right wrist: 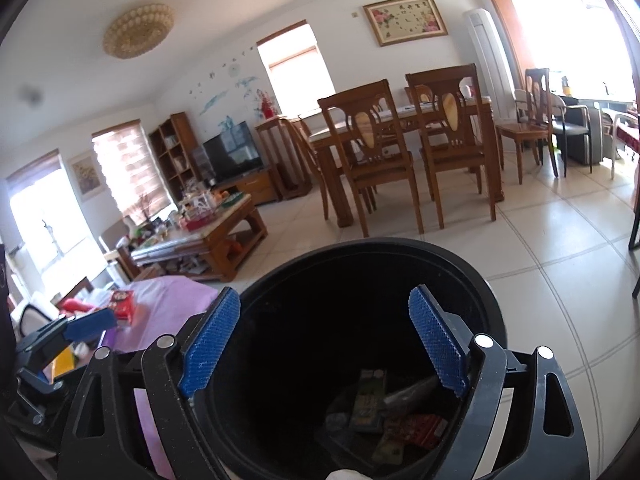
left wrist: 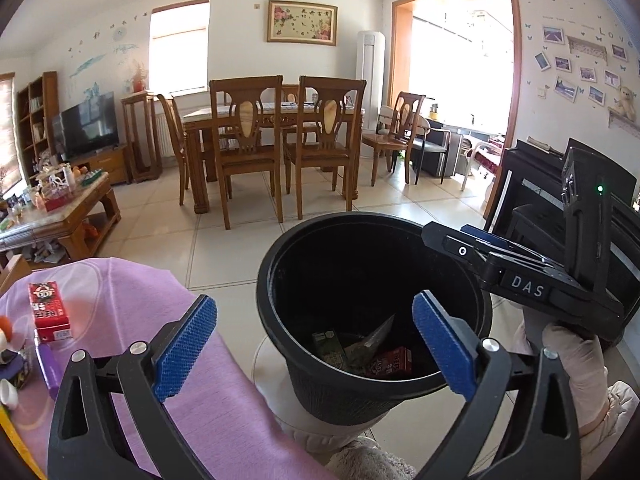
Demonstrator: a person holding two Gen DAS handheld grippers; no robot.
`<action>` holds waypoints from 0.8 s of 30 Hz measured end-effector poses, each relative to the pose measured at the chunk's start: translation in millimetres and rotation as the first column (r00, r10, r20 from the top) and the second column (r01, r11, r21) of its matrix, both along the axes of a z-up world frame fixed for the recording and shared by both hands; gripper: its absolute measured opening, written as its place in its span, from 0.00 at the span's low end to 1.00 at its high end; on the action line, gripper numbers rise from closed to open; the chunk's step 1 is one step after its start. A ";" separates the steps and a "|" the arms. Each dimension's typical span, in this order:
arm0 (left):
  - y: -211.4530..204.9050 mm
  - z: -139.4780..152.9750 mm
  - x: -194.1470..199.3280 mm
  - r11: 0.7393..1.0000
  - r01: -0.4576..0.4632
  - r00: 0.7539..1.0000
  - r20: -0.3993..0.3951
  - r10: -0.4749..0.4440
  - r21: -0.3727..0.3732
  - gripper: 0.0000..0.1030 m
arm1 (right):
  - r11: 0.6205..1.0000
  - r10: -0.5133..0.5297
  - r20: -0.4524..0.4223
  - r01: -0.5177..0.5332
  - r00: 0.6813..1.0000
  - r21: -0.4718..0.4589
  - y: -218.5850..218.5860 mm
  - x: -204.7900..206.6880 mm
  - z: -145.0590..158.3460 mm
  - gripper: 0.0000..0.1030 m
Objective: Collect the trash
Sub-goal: 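Move both open tools back over the table toward the remaining trash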
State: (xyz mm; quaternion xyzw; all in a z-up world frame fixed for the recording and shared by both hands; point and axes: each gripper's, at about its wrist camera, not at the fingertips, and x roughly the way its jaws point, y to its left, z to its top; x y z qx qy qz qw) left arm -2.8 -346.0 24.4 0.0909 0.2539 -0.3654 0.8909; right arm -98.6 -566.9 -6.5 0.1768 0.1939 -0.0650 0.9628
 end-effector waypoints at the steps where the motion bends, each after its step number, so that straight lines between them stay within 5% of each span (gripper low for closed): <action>1: 7.3 2.4 -0.6 1.000 -0.011 1.000 0.001 0.011 -0.006 0.95 | 1.000 0.012 0.000 -0.012 1.000 -0.009 8.7 3.0 3.5 0.84; 13: 156.8 15.8 24.9 0.965 -0.245 0.969 -0.022 0.244 -0.092 0.95 | 0.969 0.236 -0.017 -0.237 0.972 -0.073 142.2 63.8 42.0 0.88; 24: 303.7 14.7 92.0 0.839 -0.530 0.848 -0.084 0.523 -0.121 0.95 | 0.897 0.421 -0.086 -0.429 0.903 -0.108 273.4 135.9 56.5 0.88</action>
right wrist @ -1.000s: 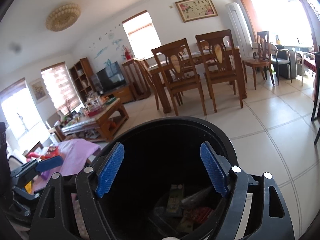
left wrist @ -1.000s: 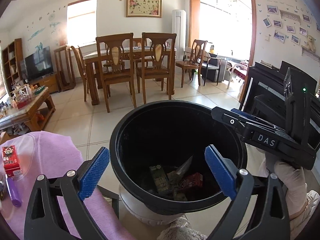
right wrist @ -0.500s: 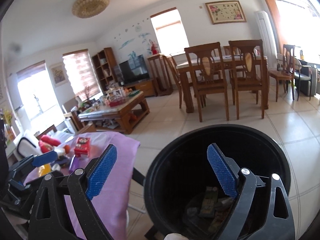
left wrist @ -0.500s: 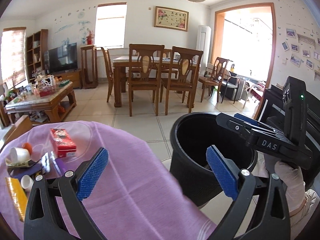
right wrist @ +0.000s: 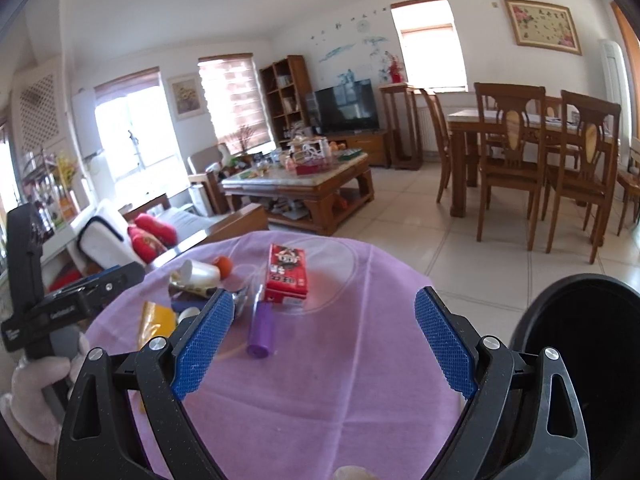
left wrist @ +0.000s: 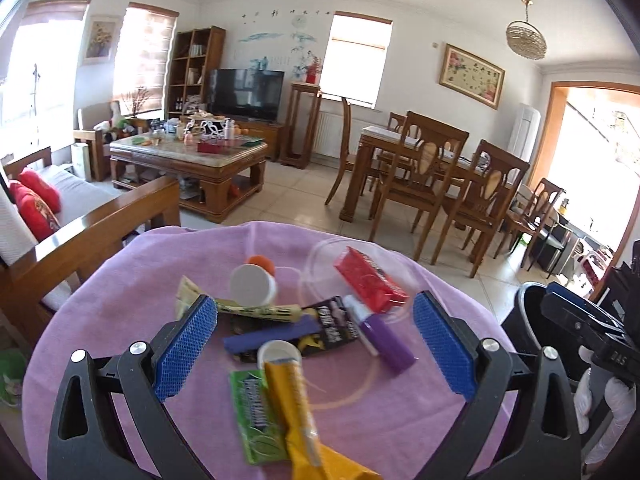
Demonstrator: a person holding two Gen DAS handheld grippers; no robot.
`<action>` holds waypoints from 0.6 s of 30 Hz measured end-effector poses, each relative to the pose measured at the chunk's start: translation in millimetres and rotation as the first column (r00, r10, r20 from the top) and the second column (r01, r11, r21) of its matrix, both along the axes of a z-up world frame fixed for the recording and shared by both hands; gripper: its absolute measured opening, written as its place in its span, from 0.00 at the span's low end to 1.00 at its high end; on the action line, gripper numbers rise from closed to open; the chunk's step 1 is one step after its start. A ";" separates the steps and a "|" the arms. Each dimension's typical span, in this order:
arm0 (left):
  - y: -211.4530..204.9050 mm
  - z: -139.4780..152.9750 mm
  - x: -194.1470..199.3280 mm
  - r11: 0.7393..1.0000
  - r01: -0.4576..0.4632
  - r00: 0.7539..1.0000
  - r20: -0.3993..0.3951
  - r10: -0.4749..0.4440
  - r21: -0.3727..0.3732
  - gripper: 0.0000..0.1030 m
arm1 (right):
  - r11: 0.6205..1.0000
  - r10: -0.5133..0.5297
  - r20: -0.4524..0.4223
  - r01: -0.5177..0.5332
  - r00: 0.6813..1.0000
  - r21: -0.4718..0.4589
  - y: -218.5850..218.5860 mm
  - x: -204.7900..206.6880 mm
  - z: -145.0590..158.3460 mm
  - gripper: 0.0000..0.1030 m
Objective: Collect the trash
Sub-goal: 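Move both open tools back over the table toward the remaining trash, then grasp the white paper cup with the left tool while the right tool grasps the red snack box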
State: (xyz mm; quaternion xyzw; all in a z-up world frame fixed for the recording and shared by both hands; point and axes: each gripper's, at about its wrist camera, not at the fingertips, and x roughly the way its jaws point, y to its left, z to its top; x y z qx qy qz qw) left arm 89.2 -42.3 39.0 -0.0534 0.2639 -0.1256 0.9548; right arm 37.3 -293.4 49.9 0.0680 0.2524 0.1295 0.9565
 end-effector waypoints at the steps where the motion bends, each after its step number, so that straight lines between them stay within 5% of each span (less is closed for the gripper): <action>1: 6.4 -2.4 7.2 1.000 -0.009 1.000 -0.007 0.009 0.007 0.95 | 1.000 0.013 -0.010 -0.013 1.000 -0.010 9.9 8.2 0.4 0.88; 10: 21.6 -33.2 71.6 0.995 -0.014 0.992 -0.126 0.027 0.103 0.94 | 0.995 0.100 -0.201 -0.094 0.975 0.042 64.7 110.5 -13.4 0.88; 13: 25.4 -40.9 78.9 0.998 -0.005 0.988 -0.156 0.015 0.066 0.91 | 0.995 0.094 -0.254 -0.087 0.963 0.038 80.7 144.8 -26.1 0.88; 18: 26.7 -53.1 83.5 0.999 0.023 0.982 -0.188 -0.017 0.030 0.68 | 0.998 0.059 -0.326 -0.050 0.943 0.036 93.3 183.2 -53.7 0.88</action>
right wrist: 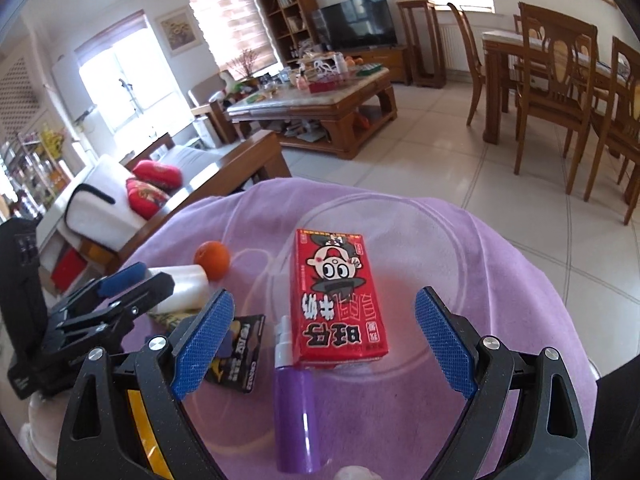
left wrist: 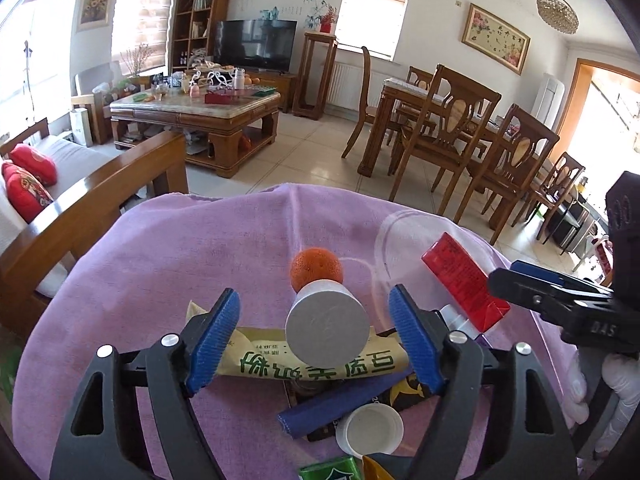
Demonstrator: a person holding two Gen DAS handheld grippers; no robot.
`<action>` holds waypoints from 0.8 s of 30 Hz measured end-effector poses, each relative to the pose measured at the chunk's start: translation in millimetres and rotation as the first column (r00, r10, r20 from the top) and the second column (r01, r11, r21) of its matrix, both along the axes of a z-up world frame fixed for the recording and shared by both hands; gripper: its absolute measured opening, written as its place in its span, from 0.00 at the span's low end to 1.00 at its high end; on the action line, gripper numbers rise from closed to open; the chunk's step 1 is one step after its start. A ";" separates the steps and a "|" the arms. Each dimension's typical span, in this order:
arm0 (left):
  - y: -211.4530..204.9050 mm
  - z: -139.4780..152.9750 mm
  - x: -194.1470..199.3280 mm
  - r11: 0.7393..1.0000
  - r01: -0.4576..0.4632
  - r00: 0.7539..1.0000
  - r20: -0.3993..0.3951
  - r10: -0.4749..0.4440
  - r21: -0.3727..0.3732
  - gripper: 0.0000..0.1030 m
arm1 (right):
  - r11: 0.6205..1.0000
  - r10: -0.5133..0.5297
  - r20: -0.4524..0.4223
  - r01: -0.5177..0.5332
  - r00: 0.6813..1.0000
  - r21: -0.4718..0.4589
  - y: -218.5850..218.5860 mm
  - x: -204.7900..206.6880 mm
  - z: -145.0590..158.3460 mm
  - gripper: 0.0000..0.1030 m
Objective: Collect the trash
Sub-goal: 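Grasp the white paper cup with the left tool while the right tool grasps the red snack box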
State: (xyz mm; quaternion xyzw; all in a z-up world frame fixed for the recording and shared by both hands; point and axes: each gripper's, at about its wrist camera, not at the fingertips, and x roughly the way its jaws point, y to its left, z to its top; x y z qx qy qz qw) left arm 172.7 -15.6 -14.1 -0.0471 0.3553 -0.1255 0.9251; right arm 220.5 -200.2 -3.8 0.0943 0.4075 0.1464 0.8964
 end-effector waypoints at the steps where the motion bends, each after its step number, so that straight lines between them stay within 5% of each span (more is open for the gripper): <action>1: 0.9 -3.0 0.6 1.000 0.010 1.000 -0.012 -0.010 -0.011 0.63 | 1.000 -0.006 -0.009 0.006 1.000 0.007 0.5 3.6 -4.1 0.88; 3: 1.2 -8.7 3.4 0.999 0.023 0.999 -0.038 -0.024 -0.027 0.47 | 1.000 -0.008 -0.017 0.008 1.000 0.017 0.4 7.1 -11.1 0.88; 6: 1.8 -10.2 2.7 0.999 0.033 0.998 -0.043 -0.035 -0.037 0.39 | 0.999 -0.001 -0.019 0.002 1.000 0.032 0.7 9.9 -16.8 0.88; 9: 3.1 -8.4 -0.9 0.998 0.042 0.999 -0.033 -0.044 -0.044 0.39 | 0.999 0.019 -0.015 -0.018 1.000 0.035 0.7 9.8 -22.2 0.85; 12: 0.9 -5.0 -4.9 0.998 0.045 0.999 -0.013 -0.046 -0.039 0.39 | 0.998 0.044 -0.030 -0.042 0.999 0.035 4.5 11.9 -26.6 0.63; 15: -1.5 0.7 -10.7 0.999 0.042 0.999 0.019 -0.042 -0.028 0.39 | 0.998 0.054 -0.018 -0.053 0.998 0.037 4.6 8.1 -26.8 0.53; 24: -9.4 27.7 -34.3 0.999 0.037 0.991 0.130 -0.037 -0.003 0.39 | 0.996 0.041 0.096 -0.048 0.995 0.078 -11.3 -5.1 -9.7 0.52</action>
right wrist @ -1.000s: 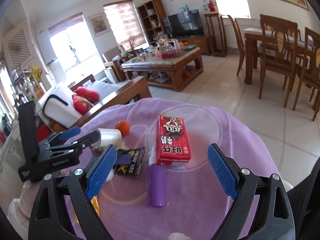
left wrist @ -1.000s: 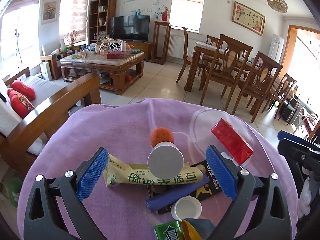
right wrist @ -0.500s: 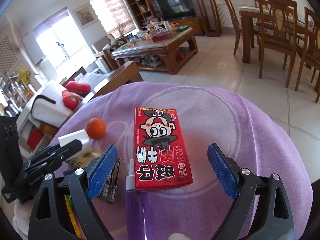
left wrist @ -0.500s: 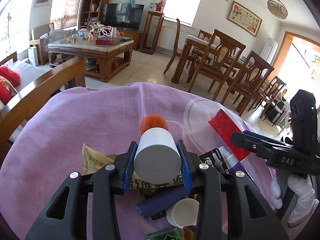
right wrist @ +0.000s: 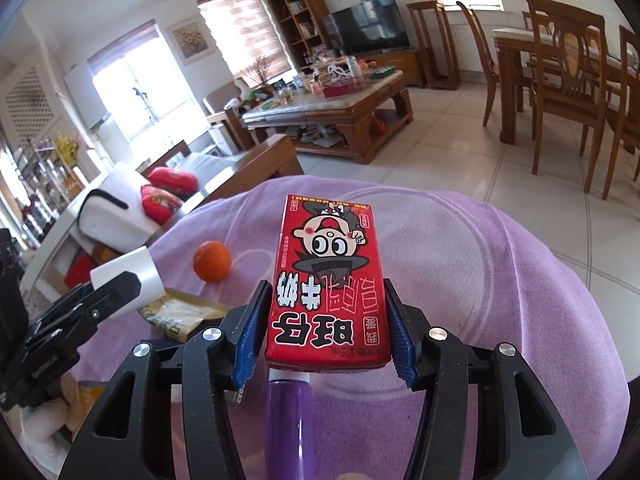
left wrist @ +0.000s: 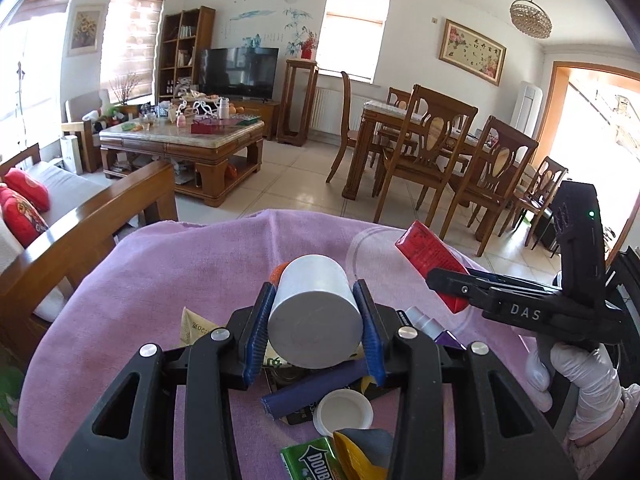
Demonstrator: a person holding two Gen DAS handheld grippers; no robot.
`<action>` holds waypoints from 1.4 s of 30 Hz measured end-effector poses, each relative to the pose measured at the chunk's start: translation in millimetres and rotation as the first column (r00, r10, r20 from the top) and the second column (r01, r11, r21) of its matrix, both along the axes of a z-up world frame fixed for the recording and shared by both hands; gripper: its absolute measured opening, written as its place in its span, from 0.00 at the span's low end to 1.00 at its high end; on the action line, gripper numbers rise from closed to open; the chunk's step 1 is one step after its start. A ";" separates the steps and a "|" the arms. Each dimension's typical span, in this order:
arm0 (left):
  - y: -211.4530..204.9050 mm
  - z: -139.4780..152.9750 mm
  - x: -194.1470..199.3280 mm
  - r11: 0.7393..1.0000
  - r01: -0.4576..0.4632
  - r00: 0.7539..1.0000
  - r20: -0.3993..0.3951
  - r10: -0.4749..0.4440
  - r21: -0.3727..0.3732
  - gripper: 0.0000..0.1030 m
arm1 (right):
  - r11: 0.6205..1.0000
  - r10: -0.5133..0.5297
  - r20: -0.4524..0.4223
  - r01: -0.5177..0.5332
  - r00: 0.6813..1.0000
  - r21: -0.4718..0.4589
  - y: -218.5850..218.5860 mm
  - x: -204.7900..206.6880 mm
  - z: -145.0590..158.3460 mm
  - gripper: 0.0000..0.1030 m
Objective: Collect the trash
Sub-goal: 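Grasp the white paper cup with the left tool while the right tool grasps the red snack box, then carry the cup and red box over the black bin and open both tools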
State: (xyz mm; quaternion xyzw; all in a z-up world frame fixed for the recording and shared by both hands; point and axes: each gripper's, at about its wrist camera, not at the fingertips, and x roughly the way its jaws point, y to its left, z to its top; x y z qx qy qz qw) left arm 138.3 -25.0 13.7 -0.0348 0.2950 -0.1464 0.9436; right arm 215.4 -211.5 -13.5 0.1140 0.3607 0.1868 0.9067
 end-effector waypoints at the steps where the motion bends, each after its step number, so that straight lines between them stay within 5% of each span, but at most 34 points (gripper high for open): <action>1: 0.8 3.4 -3.8 1.000 -0.001 1.000 0.010 0.002 -0.008 0.39 | 1.000 -0.004 0.029 0.003 1.000 0.012 -2.8 -3.9 5.6 0.52; 8: -8.1 24.7 -37.2 1.000 0.015 0.998 0.061 -0.014 -0.007 0.39 | 0.994 -0.041 0.173 0.023 0.984 0.104 -31.9 -36.8 54.9 0.52; 18: -78.5 55.5 -73.1 0.991 0.137 0.983 0.125 -0.136 -0.002 0.39 | 0.993 -0.063 0.286 0.032 0.956 0.111 -105.4 -148.9 110.9 0.52; 32: -244.3 36.5 -104.9 0.919 0.392 0.918 0.080 -0.388 -0.041 0.39 | 0.920 -0.388 0.246 0.358 0.888 0.159 -325.1 -286.9 56.2 0.52; 42: -330.2 0.0 -114.8 0.866 0.500 0.866 -0.003 -0.500 -0.026 0.39 | 0.864 -0.495 0.180 0.458 0.850 0.212 -408.2 -334.1 4.2 0.52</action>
